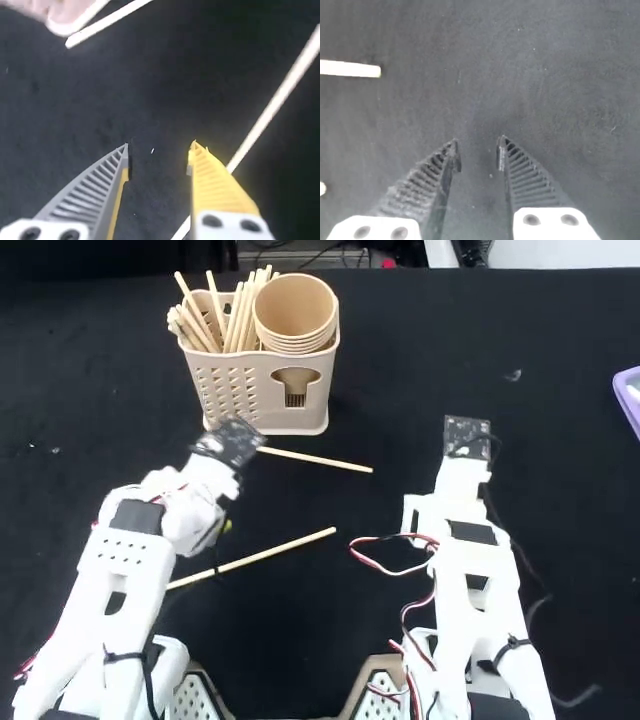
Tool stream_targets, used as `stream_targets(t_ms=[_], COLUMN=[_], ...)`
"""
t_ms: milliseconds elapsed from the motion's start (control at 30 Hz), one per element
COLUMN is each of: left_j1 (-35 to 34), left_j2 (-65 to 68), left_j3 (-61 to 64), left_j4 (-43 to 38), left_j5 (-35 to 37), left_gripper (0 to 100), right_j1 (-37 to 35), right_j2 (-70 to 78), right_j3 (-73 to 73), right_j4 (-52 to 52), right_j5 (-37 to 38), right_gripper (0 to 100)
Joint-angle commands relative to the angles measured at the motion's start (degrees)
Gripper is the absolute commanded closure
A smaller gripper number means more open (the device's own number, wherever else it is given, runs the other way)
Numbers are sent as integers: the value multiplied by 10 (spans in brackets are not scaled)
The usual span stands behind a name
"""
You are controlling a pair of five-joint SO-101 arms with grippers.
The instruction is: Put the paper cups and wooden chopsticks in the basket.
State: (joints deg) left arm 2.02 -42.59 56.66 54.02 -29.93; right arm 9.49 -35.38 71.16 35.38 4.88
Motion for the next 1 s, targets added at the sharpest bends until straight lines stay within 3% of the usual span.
stream_targets(t_ms=[0,200,433,567,700,967], left_j1=[-35,-82,-165,-218,-224,-224], left_j2=[1,1,1,4,6,6], left_j3=[0,22,63,68,71,72], left_j4=[-13,-18,-79,-104,-108,-107], left_j5=[97,241,352,385,389,389], left_gripper=[809,809,809,809,809,809], right_j1=[-19,-132,-189,-200,-200,-200], right_j2=[-13,-13,102,255,364,424], right_j3=[-90,-204,-227,-304,-380,-441], right_j4=[88,229,108,87,81,81], right_j5=[67,155,196,216,246,300], right_gripper=[871,871,871,871,871,871])
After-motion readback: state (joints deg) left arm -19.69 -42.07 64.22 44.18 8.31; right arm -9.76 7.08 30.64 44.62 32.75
